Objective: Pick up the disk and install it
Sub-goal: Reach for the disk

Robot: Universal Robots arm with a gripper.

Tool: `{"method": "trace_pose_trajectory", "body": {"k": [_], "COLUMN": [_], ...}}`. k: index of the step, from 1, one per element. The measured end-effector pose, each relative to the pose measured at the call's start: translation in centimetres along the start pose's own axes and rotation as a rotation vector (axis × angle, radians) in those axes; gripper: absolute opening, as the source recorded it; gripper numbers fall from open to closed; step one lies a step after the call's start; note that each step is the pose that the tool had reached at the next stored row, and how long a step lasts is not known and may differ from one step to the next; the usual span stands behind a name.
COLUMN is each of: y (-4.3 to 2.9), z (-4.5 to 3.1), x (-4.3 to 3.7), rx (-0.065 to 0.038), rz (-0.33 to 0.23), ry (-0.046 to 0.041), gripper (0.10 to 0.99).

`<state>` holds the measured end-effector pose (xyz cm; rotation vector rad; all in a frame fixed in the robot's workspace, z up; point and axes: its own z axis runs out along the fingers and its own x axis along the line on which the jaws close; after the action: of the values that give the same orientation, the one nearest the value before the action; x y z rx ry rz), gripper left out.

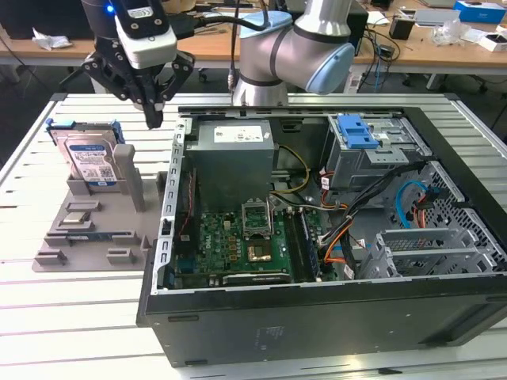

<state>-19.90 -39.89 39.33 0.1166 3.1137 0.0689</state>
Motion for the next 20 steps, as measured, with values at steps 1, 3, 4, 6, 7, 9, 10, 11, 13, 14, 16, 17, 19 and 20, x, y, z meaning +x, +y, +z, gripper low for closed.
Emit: {"method": "trace_pose_trajectory", "body": {"k": [1,3,4,6,7,9,10,11,13,14,16,17,19,20], "y": [-0.01,-0.04,-0.05,-0.09,-0.1,-0.12,-0.14,-0.15,-0.18,-0.19,-0.21,-0.22,-0.24,-0.25], "z": [-0.01,-0.02,-0.02,-0.03,-0.04,-0.05,-0.05,-0.06,-0.07,-0.07,-0.08,-0.08,-0.09,-0.09], "x": [0.2,0.5,0.68,1.15,1.36,1.66,1.87,2.04,2.38,2.5,2.82,2.98,3.25,3.36], "rx": [0.0,0.0,0.0,0.0,0.0,0.0,0.0,0.0,0.0,0.0,0.0,0.0,0.0,0.0], "rz": [0.0,0.0,0.0,0.0,0.0,0.0,0.0,0.0,0.0,0.0,0.0,0.0,0.0,0.0], "ry": [0.0,0.0,0.0,0.0,0.0,0.0,0.0,0.0,0.0001,0.0,0.0,0.0,0.0,0.0], "gripper": [0.106,0.106,0.106,0.106,0.106,0.106,0.106,0.106,0.106,0.106,0.106,0.106,0.106,0.106]}}
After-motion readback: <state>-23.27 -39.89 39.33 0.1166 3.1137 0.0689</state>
